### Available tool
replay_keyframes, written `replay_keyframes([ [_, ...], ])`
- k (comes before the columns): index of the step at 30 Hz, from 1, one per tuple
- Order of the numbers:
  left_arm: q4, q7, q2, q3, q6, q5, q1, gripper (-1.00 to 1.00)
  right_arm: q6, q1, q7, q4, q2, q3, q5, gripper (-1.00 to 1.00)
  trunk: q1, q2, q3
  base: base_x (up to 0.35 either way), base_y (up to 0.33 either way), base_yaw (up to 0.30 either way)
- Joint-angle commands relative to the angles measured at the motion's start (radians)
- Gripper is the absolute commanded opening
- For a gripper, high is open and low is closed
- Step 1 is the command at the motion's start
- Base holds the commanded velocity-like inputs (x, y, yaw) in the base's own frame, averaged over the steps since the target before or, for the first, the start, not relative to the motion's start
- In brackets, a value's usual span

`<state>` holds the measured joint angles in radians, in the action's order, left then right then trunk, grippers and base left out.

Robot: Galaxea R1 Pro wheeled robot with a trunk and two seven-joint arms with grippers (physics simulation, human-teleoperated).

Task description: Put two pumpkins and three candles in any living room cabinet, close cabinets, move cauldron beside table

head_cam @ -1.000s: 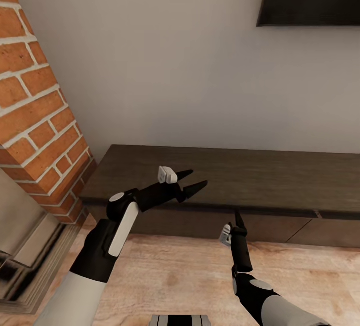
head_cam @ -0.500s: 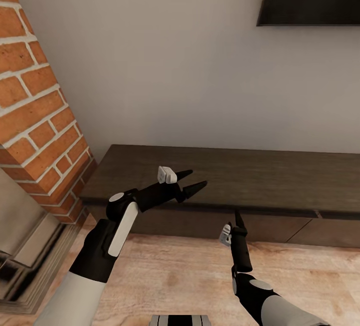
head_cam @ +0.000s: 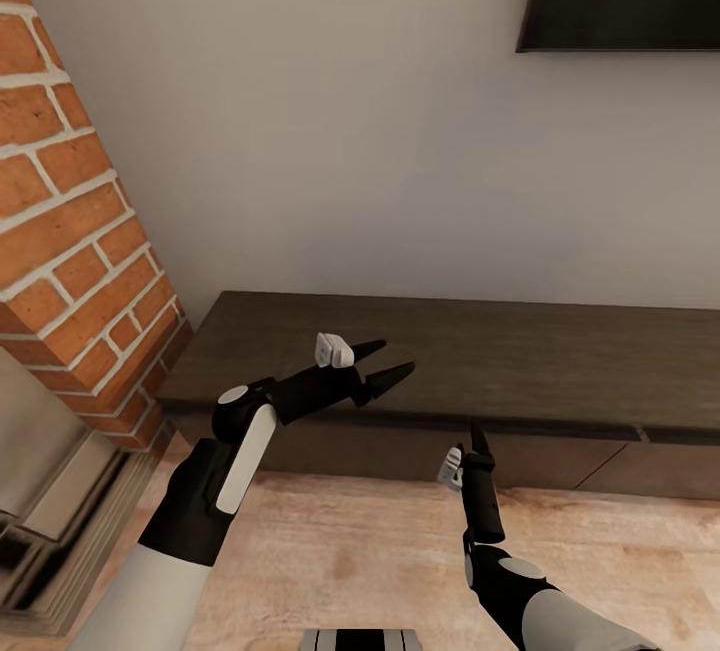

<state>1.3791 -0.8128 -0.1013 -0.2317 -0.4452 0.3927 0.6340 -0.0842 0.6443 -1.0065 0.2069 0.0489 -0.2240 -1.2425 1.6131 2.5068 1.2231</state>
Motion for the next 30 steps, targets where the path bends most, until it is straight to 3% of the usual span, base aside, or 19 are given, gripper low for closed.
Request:
replay_keyframes([
  [1,0.000,0.000,0.000,0.000,0.000,0.000,0.000,1.00,0.000,0.000,-0.001,0.001,0.001,0.000,0.001,1.00,0.000,0.000,0.000,0.078,0.000,0.000],
  [30,0.001,0.001,-0.001,0.000,0.000,0.000,0.000,1.00,-0.031,0.000,0.000,0.005,0.003,0.001,0.003,1.00,0.000,0.000,0.000,0.005,0.000,0.000],
])
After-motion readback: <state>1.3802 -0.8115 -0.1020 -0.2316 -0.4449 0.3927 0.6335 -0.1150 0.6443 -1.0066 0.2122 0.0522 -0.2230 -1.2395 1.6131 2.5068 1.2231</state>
